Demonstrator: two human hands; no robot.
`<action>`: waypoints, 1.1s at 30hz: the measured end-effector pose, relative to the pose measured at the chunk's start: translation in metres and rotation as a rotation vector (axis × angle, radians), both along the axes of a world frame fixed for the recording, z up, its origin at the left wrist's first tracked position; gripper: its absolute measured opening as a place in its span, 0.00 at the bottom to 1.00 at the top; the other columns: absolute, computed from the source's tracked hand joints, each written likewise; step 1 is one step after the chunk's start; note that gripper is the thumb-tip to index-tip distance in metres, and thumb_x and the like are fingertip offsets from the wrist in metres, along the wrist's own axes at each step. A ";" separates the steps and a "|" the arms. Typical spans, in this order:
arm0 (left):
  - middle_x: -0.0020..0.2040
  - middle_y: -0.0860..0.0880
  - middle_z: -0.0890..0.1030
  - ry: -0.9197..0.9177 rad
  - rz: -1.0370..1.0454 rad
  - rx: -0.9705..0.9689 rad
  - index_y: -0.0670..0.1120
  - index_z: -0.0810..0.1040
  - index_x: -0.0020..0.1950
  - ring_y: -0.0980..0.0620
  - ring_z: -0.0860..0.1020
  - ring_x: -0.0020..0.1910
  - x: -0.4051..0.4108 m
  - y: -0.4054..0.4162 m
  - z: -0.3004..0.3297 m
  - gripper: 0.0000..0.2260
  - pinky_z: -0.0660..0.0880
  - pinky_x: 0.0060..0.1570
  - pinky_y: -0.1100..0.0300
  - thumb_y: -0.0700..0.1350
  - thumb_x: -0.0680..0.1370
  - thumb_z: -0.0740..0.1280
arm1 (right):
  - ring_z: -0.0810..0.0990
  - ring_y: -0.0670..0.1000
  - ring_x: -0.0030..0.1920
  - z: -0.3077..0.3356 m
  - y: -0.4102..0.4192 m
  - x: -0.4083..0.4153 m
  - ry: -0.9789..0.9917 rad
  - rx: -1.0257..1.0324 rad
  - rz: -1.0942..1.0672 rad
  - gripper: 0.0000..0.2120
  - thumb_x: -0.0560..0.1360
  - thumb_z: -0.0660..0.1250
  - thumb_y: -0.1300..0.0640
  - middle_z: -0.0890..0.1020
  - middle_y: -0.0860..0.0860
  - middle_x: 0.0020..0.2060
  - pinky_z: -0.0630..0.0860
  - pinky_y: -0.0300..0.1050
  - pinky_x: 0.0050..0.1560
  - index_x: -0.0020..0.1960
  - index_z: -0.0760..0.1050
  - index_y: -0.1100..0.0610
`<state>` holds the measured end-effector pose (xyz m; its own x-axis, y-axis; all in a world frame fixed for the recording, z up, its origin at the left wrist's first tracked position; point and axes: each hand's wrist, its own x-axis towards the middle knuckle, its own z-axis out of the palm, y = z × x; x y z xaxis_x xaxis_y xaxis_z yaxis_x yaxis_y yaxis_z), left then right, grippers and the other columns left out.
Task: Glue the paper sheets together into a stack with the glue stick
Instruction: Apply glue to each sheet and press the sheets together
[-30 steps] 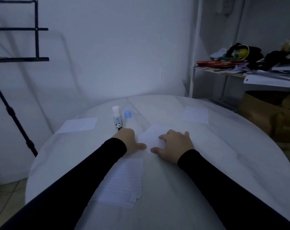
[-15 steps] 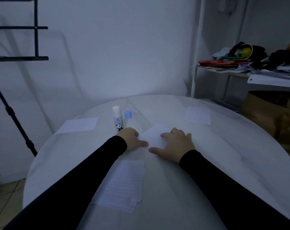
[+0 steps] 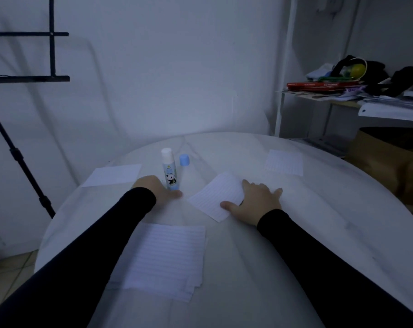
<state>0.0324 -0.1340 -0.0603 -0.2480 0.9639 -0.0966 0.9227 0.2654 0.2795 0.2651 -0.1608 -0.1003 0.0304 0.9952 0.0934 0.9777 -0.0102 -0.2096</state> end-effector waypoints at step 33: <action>0.57 0.44 0.80 -0.663 0.003 0.330 0.39 0.73 0.65 0.45 0.79 0.47 -0.047 0.043 -0.002 0.27 0.76 0.50 0.54 0.53 0.73 0.73 | 0.76 0.42 0.37 0.041 0.003 -0.024 0.838 0.135 0.093 0.10 0.73 0.71 0.57 0.80 0.49 0.39 0.69 0.30 0.36 0.53 0.79 0.56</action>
<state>-0.0148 -0.0913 -0.0620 -0.2411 0.9681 0.0678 0.5317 0.0734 0.8438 0.2415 -0.1583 -0.0595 0.0606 0.9791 0.1943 0.4950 0.1396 -0.8576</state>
